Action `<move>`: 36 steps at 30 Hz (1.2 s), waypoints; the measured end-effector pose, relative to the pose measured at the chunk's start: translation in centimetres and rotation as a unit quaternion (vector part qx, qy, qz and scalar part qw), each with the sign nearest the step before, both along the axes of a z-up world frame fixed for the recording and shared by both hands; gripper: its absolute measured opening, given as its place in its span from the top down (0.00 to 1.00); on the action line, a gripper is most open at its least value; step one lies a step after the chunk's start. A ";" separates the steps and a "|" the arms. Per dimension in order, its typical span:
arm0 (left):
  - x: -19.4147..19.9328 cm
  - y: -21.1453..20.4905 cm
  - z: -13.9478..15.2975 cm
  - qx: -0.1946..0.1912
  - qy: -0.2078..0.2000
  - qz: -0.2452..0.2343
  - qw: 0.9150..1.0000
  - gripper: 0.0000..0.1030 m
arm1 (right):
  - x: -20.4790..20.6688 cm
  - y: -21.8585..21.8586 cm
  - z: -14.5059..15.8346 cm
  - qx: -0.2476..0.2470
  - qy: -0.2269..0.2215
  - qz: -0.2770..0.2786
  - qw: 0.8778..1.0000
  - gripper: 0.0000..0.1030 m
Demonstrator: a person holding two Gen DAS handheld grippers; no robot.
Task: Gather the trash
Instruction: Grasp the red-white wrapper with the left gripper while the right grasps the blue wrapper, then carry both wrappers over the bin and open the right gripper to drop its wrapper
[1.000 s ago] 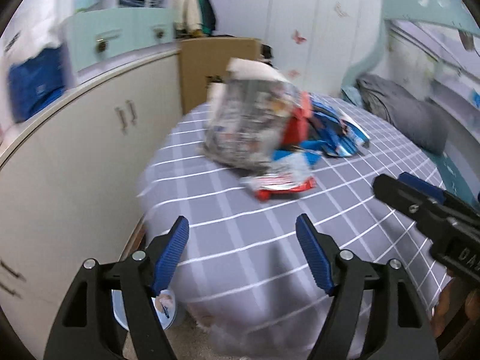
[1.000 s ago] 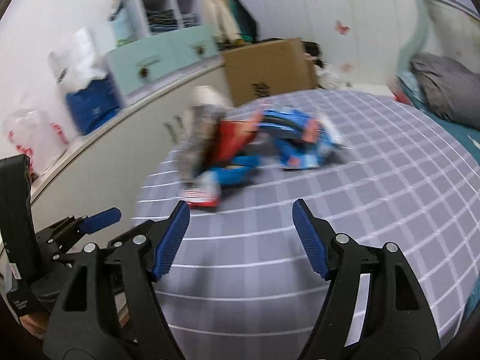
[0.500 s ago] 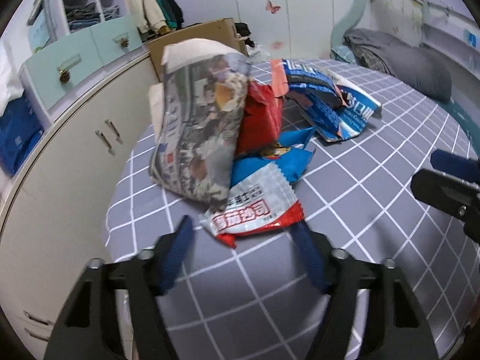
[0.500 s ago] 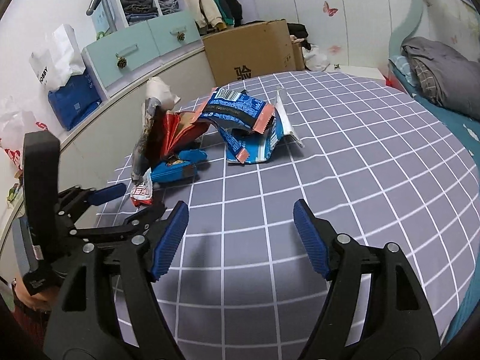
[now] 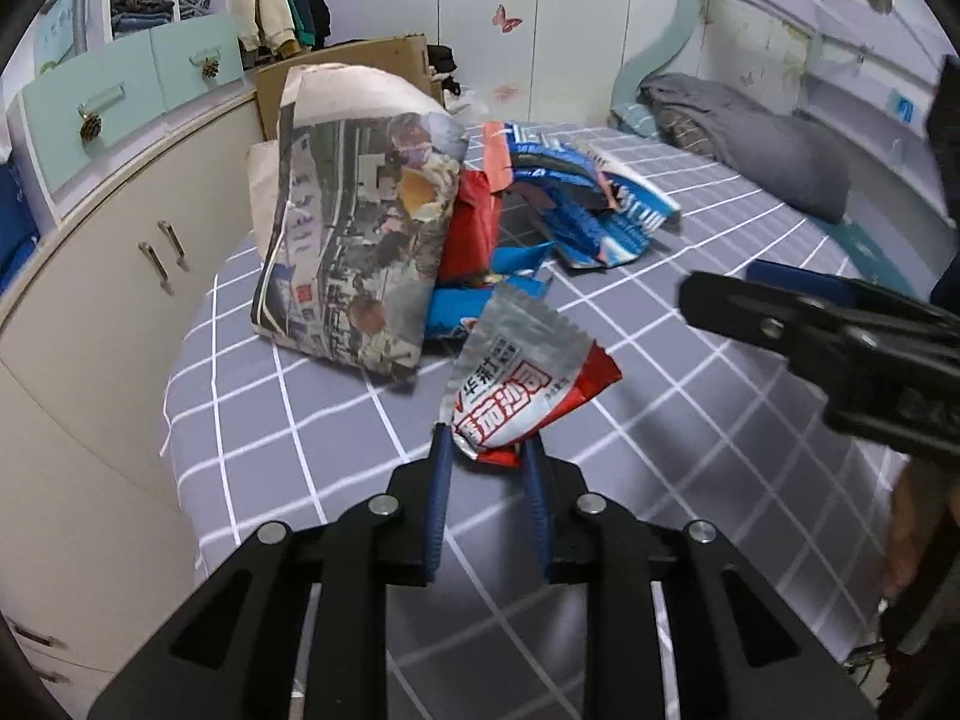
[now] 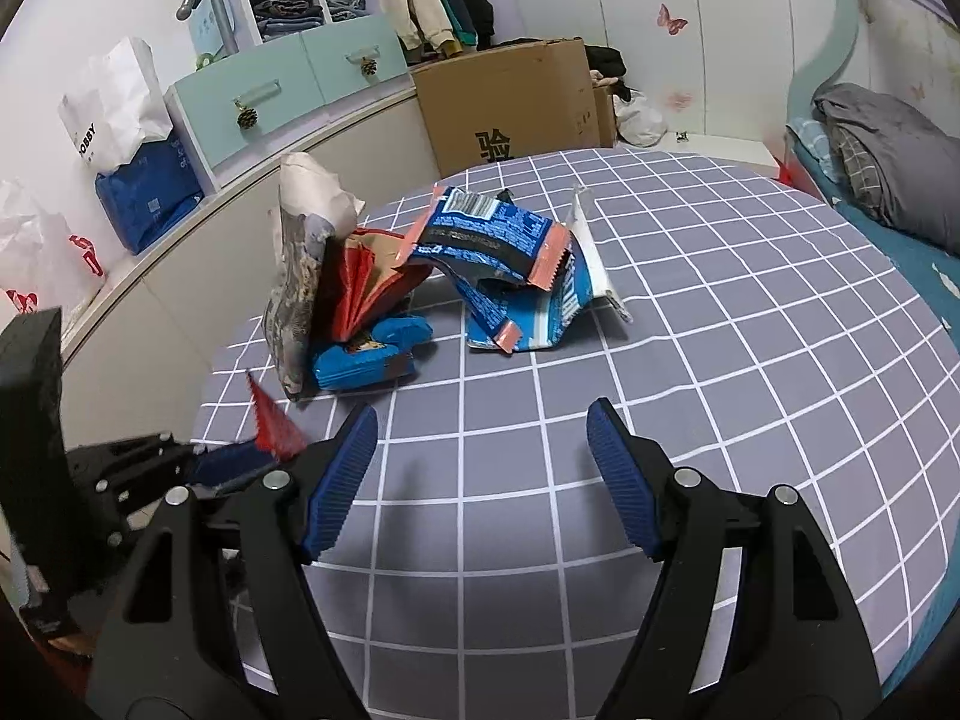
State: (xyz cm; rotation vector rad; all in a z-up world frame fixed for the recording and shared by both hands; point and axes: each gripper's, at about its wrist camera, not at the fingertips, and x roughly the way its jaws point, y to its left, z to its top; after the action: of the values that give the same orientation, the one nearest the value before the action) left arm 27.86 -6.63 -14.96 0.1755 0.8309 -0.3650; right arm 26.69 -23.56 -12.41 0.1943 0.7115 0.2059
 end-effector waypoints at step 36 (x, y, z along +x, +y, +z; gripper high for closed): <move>-1.5 11.6 4.8 -0.127 -0.069 0.142 0.979 0.79 | 5.5 5.1 5.5 -0.186 -0.099 0.028 0.977 0.96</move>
State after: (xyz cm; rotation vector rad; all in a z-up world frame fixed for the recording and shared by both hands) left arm 26.40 4.92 -10.19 -0.1536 0.6536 -0.1840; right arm 32.22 -18.48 -6.93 -0.2012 0.5449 0.1402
